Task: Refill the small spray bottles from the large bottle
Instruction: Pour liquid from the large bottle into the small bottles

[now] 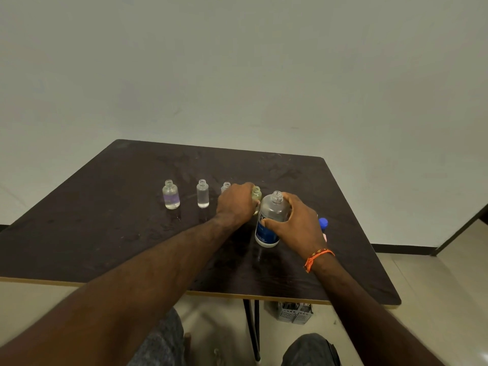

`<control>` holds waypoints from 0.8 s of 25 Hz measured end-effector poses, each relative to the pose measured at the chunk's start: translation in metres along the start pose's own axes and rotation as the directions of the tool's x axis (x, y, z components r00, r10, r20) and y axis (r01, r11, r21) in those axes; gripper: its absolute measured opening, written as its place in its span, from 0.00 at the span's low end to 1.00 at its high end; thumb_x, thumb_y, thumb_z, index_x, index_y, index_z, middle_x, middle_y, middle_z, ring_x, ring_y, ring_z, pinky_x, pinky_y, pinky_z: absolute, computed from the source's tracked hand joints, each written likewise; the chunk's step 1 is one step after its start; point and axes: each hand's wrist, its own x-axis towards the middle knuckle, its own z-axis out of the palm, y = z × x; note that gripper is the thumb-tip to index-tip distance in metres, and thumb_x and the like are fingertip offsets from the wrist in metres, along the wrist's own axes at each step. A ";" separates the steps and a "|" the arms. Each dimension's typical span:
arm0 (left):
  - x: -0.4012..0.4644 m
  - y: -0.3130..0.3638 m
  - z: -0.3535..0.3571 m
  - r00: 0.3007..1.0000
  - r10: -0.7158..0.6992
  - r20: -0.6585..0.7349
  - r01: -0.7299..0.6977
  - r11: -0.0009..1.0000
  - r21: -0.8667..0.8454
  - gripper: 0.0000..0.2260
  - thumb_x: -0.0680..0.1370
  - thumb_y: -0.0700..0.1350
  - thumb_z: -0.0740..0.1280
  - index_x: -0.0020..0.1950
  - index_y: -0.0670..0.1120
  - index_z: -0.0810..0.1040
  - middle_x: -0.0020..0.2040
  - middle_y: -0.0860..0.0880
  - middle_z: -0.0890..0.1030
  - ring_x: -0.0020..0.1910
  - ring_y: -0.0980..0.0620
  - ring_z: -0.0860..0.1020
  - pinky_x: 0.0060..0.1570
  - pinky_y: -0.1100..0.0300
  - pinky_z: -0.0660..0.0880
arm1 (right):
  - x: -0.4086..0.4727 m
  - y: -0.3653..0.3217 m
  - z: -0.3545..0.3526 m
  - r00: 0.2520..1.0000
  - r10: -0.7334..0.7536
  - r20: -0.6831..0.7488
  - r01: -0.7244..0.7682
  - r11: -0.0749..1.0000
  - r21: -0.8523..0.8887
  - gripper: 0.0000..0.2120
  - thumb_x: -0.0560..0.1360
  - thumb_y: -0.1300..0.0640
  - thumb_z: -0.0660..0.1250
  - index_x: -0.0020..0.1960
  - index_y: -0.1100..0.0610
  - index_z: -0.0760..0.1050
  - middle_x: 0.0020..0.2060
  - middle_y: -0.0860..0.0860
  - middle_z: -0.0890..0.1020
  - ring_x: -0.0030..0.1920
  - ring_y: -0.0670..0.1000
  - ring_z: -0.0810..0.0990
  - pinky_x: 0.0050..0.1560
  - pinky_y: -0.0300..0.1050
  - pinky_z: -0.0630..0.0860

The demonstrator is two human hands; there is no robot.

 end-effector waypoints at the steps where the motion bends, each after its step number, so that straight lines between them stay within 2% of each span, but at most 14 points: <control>1: 0.001 0.002 0.002 1.000 0.000 -0.005 0.000 1.000 -0.016 0.14 0.81 0.52 0.70 0.65 0.48 0.80 0.56 0.44 0.85 0.55 0.41 0.82 0.51 0.48 0.77 | 0.000 0.002 0.000 1.000 -0.004 0.001 0.004 1.000 -0.004 0.35 0.67 0.49 0.79 0.71 0.52 0.71 0.63 0.49 0.80 0.61 0.49 0.79 0.64 0.46 0.76; 6: 0.005 0.007 0.011 1.000 0.001 -0.003 -0.001 0.996 -0.092 0.12 0.81 0.49 0.70 0.63 0.47 0.80 0.54 0.44 0.86 0.53 0.42 0.84 0.49 0.51 0.77 | 0.001 0.005 0.003 1.000 -0.009 0.023 0.009 1.000 -0.028 0.38 0.68 0.48 0.78 0.74 0.54 0.68 0.67 0.50 0.78 0.65 0.50 0.78 0.67 0.52 0.75; 12: 0.003 0.009 0.001 0.999 -0.023 0.033 0.027 0.992 -0.122 0.08 0.78 0.47 0.71 0.55 0.47 0.83 0.51 0.46 0.86 0.50 0.43 0.83 0.47 0.52 0.78 | -0.003 0.000 0.002 1.000 -0.008 -0.026 0.008 1.000 -0.001 0.35 0.68 0.49 0.79 0.71 0.53 0.70 0.64 0.50 0.80 0.62 0.51 0.79 0.65 0.50 0.76; 16: -0.008 0.003 -0.007 0.995 -0.035 0.089 0.046 0.991 -0.126 0.02 0.75 0.47 0.71 0.44 0.50 0.79 0.42 0.49 0.83 0.45 0.45 0.83 0.41 0.54 0.75 | -0.003 -0.005 0.000 1.000 -0.012 -0.025 0.012 1.000 -0.003 0.34 0.68 0.51 0.79 0.71 0.54 0.71 0.64 0.51 0.80 0.62 0.51 0.79 0.64 0.48 0.76; 20: -0.023 -0.006 -0.020 0.993 0.014 0.119 0.000 0.994 -0.113 0.07 0.71 0.48 0.73 0.48 0.49 0.84 0.43 0.51 0.84 0.43 0.47 0.82 0.45 0.52 0.81 | -0.003 -0.006 -0.001 1.000 -0.001 -0.004 0.001 1.000 -0.007 0.35 0.68 0.52 0.79 0.71 0.54 0.70 0.64 0.52 0.80 0.62 0.51 0.79 0.63 0.47 0.76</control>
